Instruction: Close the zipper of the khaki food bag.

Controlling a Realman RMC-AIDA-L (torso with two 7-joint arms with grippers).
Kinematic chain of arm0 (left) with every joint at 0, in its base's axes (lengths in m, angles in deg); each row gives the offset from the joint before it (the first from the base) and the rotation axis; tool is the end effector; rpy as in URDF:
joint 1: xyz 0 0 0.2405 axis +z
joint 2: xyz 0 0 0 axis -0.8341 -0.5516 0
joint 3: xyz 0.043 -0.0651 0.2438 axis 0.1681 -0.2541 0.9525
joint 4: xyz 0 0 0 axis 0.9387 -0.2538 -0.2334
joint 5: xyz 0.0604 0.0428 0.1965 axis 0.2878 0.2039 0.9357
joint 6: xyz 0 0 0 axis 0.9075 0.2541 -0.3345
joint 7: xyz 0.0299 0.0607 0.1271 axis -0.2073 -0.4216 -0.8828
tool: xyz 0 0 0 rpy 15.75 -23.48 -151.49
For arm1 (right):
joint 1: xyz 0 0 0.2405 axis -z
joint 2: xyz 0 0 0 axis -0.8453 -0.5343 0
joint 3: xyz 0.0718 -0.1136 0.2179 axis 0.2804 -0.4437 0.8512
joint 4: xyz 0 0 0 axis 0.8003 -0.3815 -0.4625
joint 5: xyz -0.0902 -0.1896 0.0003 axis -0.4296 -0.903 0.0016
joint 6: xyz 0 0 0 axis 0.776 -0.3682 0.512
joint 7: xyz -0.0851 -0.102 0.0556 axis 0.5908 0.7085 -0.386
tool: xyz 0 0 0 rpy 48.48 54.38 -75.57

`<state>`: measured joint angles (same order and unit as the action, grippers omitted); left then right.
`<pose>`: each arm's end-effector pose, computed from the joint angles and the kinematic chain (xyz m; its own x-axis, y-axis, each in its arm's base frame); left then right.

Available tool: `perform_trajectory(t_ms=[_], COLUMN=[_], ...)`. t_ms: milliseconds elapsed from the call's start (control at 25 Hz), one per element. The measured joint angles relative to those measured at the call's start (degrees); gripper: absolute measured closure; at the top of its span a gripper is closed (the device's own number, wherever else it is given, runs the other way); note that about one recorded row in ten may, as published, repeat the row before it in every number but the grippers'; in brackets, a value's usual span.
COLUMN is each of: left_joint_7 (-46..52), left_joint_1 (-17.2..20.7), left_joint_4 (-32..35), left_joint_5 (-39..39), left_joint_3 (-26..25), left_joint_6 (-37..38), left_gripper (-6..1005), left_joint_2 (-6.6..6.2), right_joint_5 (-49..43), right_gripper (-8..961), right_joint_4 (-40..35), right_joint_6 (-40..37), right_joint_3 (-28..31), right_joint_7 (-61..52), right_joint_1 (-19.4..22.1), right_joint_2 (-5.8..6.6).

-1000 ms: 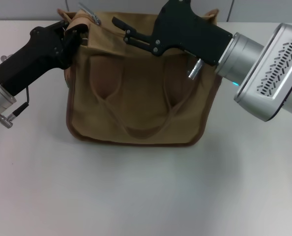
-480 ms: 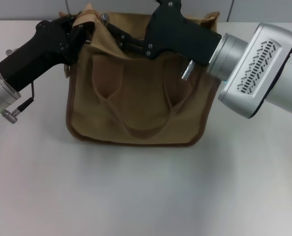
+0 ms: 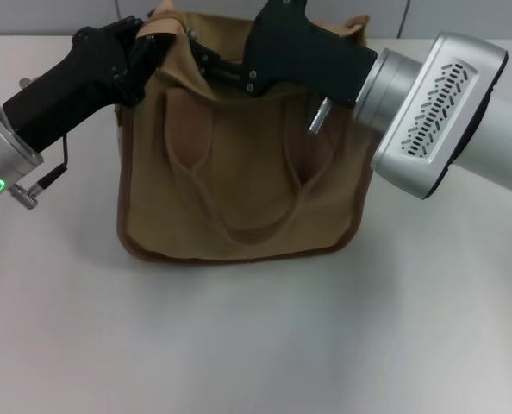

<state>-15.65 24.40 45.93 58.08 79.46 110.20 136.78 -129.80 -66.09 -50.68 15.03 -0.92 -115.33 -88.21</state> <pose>-0.2356 0.3331 0.0165 0.4163 0.0513 0.9078 0.5161 -0.8353 -0.1895 0.1245 0.3838 -0.0860 0.6812 0.6096 -0.4054 0.1578 -0.6630 -0.7318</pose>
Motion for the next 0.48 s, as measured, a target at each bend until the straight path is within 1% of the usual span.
perform_trajectory(t_ms=[160, 480], left_joint_7=[0.25, 0.57], left_joint_1=[-0.48, -0.77], left_joint_4=[0.02, 0.01], left_joint_5=[-0.24, -0.20], left_joint_3=[1.13, 1.24], left_joint_6=[0.01, -0.17], left_gripper=[976, 976], left_joint_2=[-0.02, 0.02], right_joint_5=[-0.06, -0.12], right_gripper=[197, 252], right_joint_4=[0.01, -0.02], right_joint_6=[0.19, 0.26], right_joint_3=[0.59, 0.49], right_joint_7=[0.03, 0.07], right_joint_1=[-0.28, -0.10], right_joint_2=[0.00, -0.01])
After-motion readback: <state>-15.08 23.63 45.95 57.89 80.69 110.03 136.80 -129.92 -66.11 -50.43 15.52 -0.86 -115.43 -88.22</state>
